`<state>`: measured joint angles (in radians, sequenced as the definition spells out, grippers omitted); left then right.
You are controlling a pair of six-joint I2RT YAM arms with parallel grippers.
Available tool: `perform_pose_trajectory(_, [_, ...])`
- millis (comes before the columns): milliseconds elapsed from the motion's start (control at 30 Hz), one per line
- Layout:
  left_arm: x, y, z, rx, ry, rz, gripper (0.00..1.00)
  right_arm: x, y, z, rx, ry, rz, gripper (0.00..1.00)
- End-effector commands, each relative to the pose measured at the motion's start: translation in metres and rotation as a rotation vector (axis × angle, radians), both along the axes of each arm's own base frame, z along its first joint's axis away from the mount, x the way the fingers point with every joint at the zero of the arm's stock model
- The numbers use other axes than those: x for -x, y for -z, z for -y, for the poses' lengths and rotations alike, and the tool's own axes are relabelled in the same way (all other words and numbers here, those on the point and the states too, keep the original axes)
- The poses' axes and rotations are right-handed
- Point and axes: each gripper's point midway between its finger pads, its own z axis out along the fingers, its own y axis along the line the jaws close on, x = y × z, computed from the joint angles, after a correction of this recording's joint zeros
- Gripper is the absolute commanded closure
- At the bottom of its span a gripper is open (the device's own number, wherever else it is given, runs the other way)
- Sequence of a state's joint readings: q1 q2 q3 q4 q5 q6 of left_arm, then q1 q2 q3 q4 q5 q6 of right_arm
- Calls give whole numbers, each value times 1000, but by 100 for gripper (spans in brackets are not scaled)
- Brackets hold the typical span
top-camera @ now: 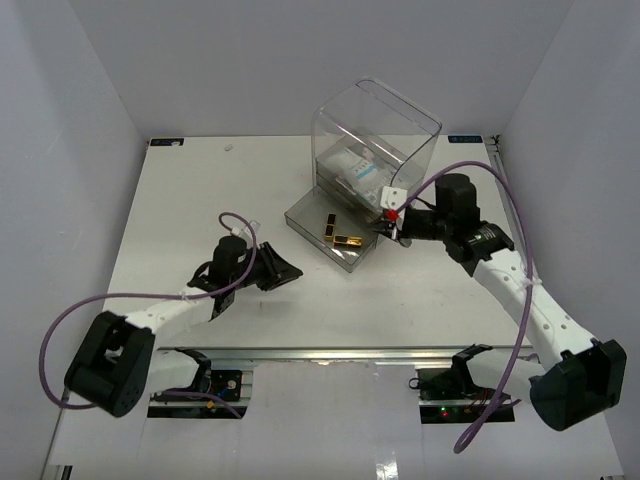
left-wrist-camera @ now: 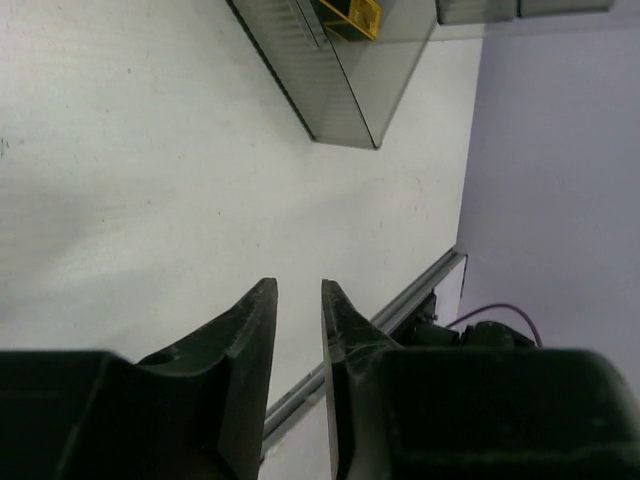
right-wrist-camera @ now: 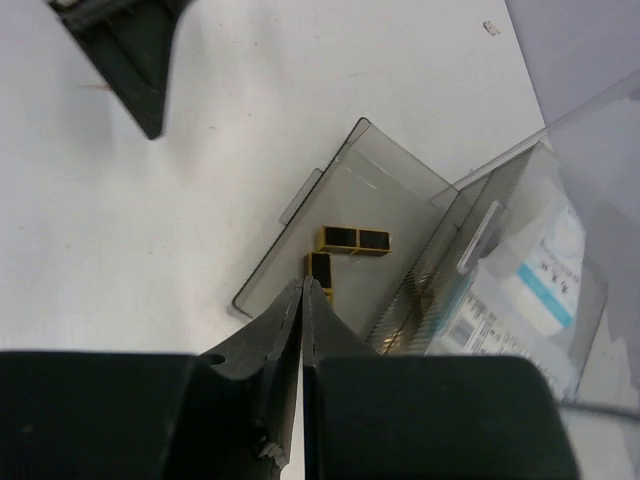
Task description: Organize the makeup
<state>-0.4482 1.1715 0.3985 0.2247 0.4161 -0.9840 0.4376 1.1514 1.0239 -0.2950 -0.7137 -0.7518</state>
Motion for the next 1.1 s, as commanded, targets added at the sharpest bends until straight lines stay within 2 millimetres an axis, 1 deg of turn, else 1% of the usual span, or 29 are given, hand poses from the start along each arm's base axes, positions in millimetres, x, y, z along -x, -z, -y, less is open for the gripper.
perform_pose_trajectory(0, [-45,-10,21,-27,-23,70,69,10,-21,21,-182,-12,-56,92])
perform_pose_trajectory(67, [-51,11,26,-67,-7,30,73,11,-18,38,-217,19,-67,92])
perform_pose_trajectory(100, [-57,14,29,-84,-2,28,74,10,-18,43,-220,35,-59,92])
perform_pose_trajectory(167, [-75,17,37,-131,-4,24,74,8,-17,54,-219,80,-59,92])
perform_pose_trajectory(267, [-95,29,45,-173,-6,4,75,11,-18,64,-232,90,-56,92])
perform_pose_trajectory(300, [-95,29,45,-174,-5,4,75,11,-17,66,-232,92,-60,92])
perform_pose_trajectory(367, [-105,40,50,-204,-10,-13,75,12,-18,70,-239,95,-62,92])
perform_pose_trajectory(400, [-112,35,53,-203,-15,0,75,12,-17,72,-241,99,-64,92])
perform_pose_trajectory(467, [-124,36,58,-216,-22,2,75,10,-16,76,-241,109,-63,92])
perform_pose_trajectory(533, [-129,44,61,-235,-21,-13,75,10,-18,78,-241,117,-56,92])
perform_pose_trajectory(567, [-132,44,63,-238,-21,-11,74,10,-18,79,-241,121,-52,92])
perform_pose_trajectory(633, [-143,41,69,-239,-28,8,74,10,-19,79,-242,121,-49,92])
perform_pose_trajectory(800, [-158,37,77,-238,-36,31,71,11,-21,80,-241,124,-39,92])
perform_pose_trajectory(967, [-180,24,90,-217,-36,74,70,11,-20,80,-240,124,-37,92])
perform_pose_trajectory(1067, [-189,27,96,-210,-42,69,70,10,-19,82,-238,134,-34,92])
